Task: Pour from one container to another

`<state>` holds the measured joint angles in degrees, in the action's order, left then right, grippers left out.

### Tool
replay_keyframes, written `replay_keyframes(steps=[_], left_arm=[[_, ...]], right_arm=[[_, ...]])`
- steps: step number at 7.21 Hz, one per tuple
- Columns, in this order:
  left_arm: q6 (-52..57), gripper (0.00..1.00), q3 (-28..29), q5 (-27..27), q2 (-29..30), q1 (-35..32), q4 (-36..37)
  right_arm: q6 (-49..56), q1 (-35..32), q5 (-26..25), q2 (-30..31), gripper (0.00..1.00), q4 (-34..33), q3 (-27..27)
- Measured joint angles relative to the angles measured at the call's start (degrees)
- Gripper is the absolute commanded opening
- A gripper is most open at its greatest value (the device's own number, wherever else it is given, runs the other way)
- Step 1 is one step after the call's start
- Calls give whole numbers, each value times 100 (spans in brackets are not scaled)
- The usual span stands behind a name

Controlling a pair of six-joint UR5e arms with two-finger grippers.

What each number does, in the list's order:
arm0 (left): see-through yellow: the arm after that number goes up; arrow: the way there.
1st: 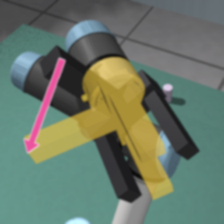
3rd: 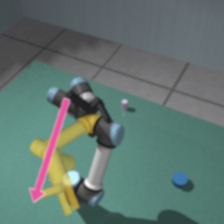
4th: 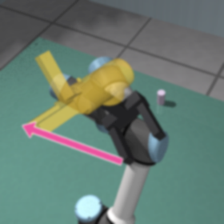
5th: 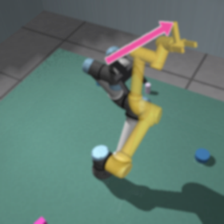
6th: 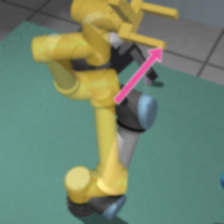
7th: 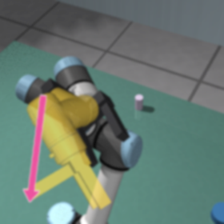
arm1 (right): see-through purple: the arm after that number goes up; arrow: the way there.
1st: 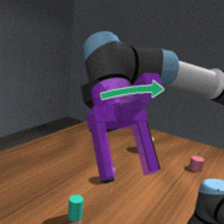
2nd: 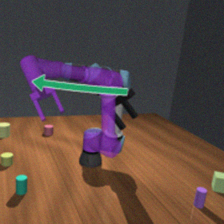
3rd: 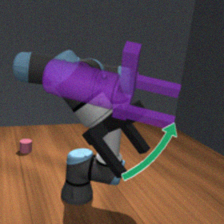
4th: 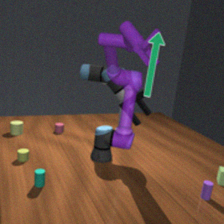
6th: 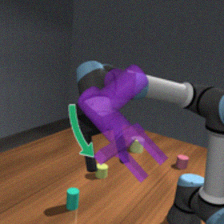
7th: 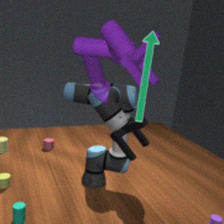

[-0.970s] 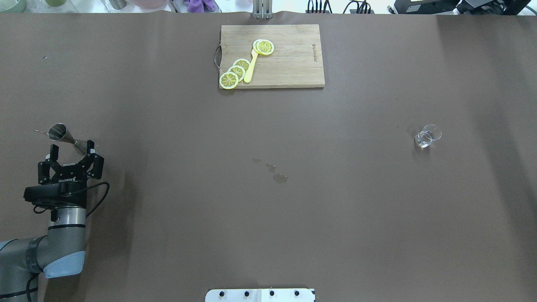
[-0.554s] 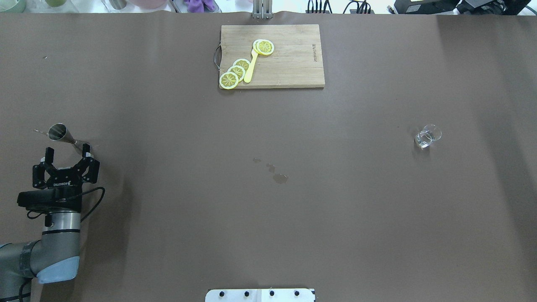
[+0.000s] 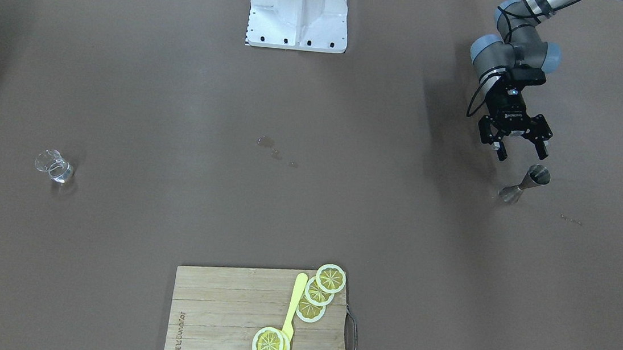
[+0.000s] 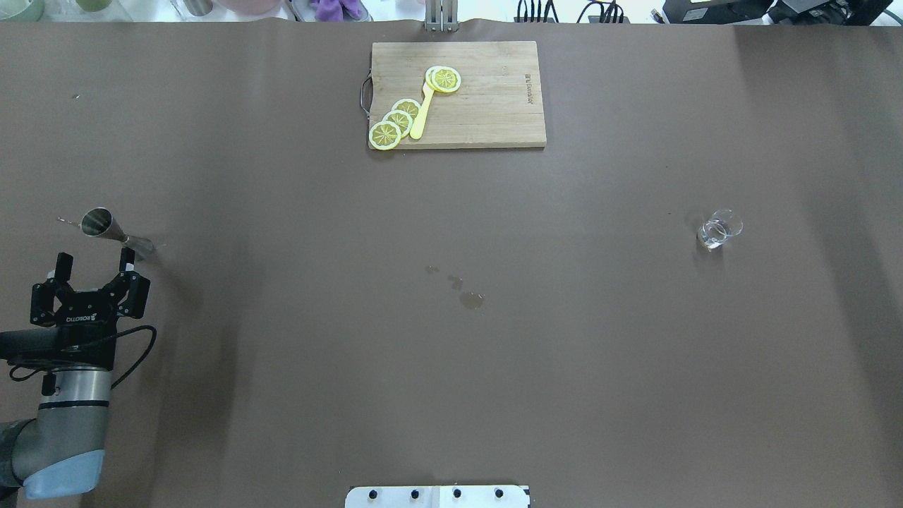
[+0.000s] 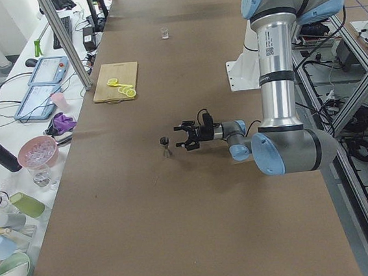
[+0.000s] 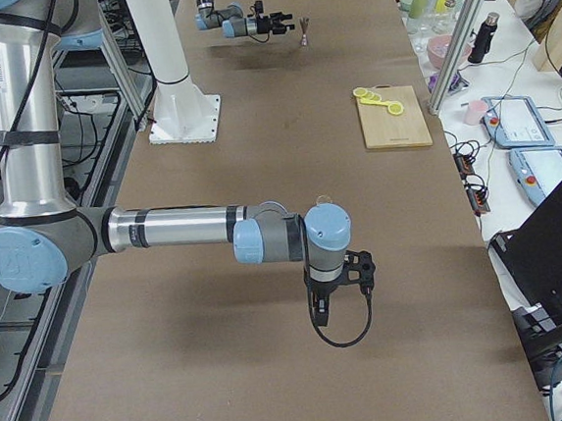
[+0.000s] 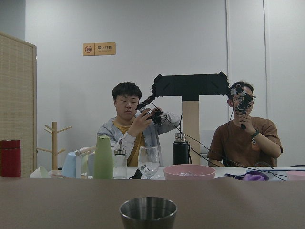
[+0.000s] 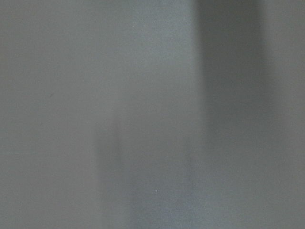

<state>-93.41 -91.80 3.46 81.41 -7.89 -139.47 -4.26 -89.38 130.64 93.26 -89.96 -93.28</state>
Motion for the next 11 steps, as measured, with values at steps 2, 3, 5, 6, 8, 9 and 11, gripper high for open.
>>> replay_keyframes(steps=[2,3,5,6,8,9,11], left_arm=[[120,99,-635,35,-235,24,81],[504,99,-964,142,-248,22,133],[1559,99,-1578,735,-178,-119,144],[2094,99,-1777,1082,33,-303,123],[3372,99,-1878,1967,964,-926,65],[4041,99,-1865,2603,1436,-1329,22],[4640,99,-1731,4325,2311,-2195,196]], right_arm=[[0,1,-29,-26,100,4,38],[2,3,-33,-29,100,4,40],[4,1,-28,-19,100,5,35],[2,0,-24,-9,100,5,32],[-3,0,-21,11,100,5,29],[-4,1,-21,17,100,5,29],[-5,7,-22,27,100,5,34]])
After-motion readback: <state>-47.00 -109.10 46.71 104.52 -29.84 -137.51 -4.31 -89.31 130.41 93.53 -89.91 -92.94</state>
